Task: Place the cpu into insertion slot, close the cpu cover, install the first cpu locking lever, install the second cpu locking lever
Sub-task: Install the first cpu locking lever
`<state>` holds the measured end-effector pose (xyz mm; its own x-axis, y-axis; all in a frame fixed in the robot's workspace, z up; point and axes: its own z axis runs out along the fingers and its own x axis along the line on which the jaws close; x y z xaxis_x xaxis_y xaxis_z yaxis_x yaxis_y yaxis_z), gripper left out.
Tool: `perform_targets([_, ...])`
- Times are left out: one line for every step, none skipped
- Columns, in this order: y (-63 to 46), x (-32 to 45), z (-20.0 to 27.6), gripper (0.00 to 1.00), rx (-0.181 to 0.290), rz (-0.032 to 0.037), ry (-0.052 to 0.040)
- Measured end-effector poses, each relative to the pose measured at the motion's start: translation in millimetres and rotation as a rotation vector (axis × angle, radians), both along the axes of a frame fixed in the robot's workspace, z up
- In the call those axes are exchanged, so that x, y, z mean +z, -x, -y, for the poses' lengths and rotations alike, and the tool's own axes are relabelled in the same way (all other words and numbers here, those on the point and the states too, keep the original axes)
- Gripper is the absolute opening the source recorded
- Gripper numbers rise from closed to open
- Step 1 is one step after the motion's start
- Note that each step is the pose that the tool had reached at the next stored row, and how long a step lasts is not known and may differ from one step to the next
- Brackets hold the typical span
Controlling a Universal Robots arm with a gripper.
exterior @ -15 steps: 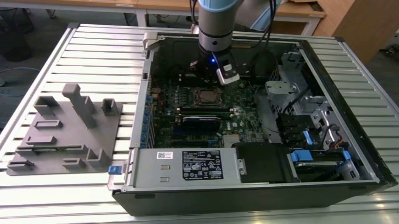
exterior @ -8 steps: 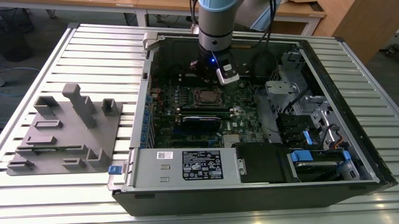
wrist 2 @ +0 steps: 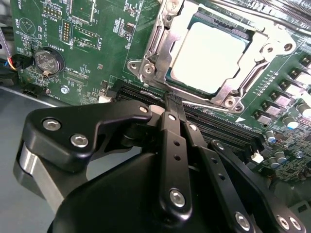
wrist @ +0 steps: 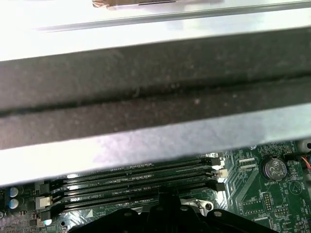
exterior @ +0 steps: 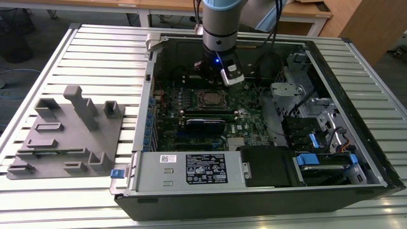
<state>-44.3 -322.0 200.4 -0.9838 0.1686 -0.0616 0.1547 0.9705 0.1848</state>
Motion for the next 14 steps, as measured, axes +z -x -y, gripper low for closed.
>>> perform_targets([0.0,0.0,0.0,0.11,0.0,0.0,0.0])
perform_targets([0.0,0.0,0.0,0.11,-0.001,-0.0001,0.0])
perform_targets([0.1,0.0,0.0,0.11,-0.008,-0.0001,0.0001])
perform_targets([0.1,0.0,0.0,0.11,-0.018,-0.0001,0.0002])
perform_targets([0.0,0.0,0.0,0.11,-0.03,-0.0001,0.0003])
perform_targets([0.0,-0.1,-0.2,0.11,-0.04,-0.0001,0.0003])
perform_targets([0.1,-0.1,-0.6,0.11,-0.047,-0.0002,0.0004])
perform_targets([0.2,-0.1,-1.1,0.11,-0.052,-0.0001,0.0002])
perform_targets([0.3,-0.1,-1.8,0.11,-0.056,0.0,0.0001])
perform_targets([0.5,-0.1,-2.4,0.11,-0.06,-0.0001,0.0002])
perform_targets([0.7,-0.1,-3.2,0.11,-0.064,-0.0001,0.0002])
perform_targets([0.9,-0.1,-4.0,0.11,-0.067,-0.0001,0.0003])
perform_targets([1.1,-0.1,-4.5,0.11,-0.069,-0.0001,0.0001])
perform_targets([1.2,-0.1,-4.6,0.11,-0.071,0.0,0.0001])
